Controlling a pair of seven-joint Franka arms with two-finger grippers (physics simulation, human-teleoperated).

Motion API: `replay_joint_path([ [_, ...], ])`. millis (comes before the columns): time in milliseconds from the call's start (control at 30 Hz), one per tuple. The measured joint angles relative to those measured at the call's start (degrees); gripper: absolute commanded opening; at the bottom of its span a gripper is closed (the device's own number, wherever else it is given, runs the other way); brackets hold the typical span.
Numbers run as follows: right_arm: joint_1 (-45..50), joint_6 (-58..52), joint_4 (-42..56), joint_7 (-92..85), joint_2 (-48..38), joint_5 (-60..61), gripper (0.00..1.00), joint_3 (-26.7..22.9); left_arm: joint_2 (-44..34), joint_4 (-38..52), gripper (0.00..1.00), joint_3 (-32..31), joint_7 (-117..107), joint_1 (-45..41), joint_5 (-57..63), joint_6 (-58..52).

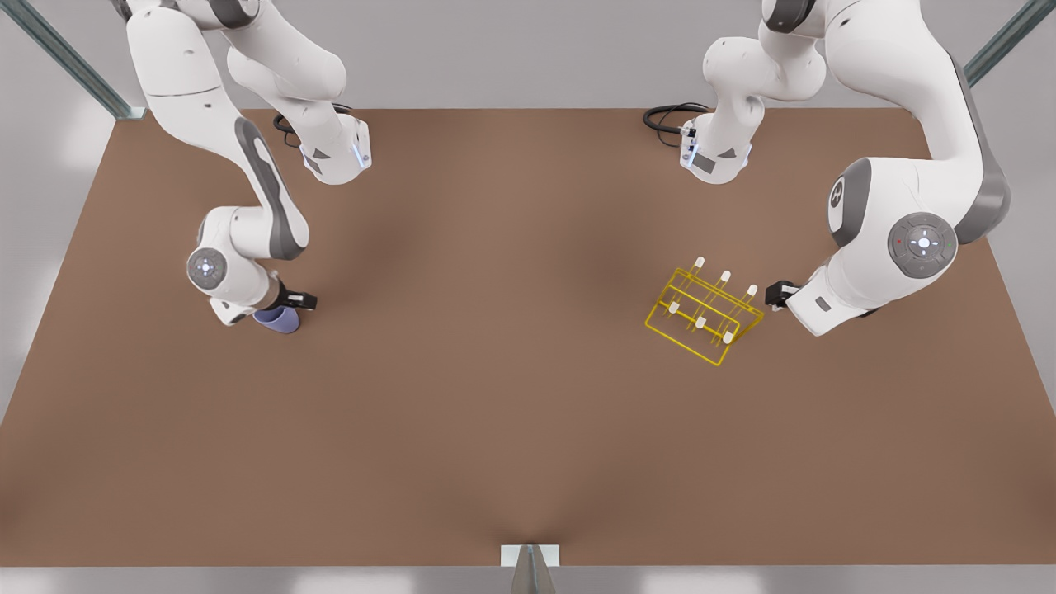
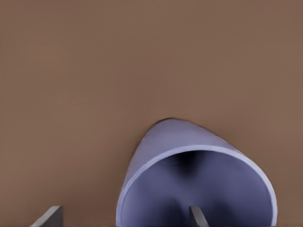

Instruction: Place the cup on the cup holder

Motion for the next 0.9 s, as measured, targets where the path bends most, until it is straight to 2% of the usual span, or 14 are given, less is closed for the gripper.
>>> replay_joint_path([
  [33,0.04,0.33,0.0,0.16,0.38,0.0,1.0,0.01,0.0,0.0,1.0,0.0,0.0,0.0,0.0,-0.04],
  [100,0.11,0.84,0.02,0.46,0.65,0.01,0.71,0.02,0.0,0.0,1.0,0.0,0.0,0.0,0.0,-0.11],
  [267,0.11,1.46,0.17,0.98,0.68,0.11,0.45,0.02,0.0,0.0,1.0,0.0,0.0,0.0,0.0,-0.2],
  [300,0.12,1.45,0.33,1.06,0.68,0.11,0.36,0.02,0.0,0.0,1.0,0.0,0.0,0.0,0.0,-0.21],
  [333,0.12,1.44,0.47,1.1,0.68,0.14,0.21,0.02,0.0,-0.01,1.0,0.0,0.0,0.0,0.0,-0.22],
  [600,-0.1,-1.05,3.16,0.79,0.21,0.48,0.21,1.22,0.0,0.0,1.0,0.0,-0.01,0.0,0.0,-0.26],
  [833,-0.13,-13.7,19.06,0.78,-0.02,4.82,0.21,8.7,0.0,0.0,1.0,0.0,-0.01,-0.05,0.0,-0.27],
  [900,1.17,-18.54,24.19,0.74,0.52,9.93,0.21,10.4,0.0,0.0,1.0,0.0,-0.01,-0.06,0.0,-0.27],
])
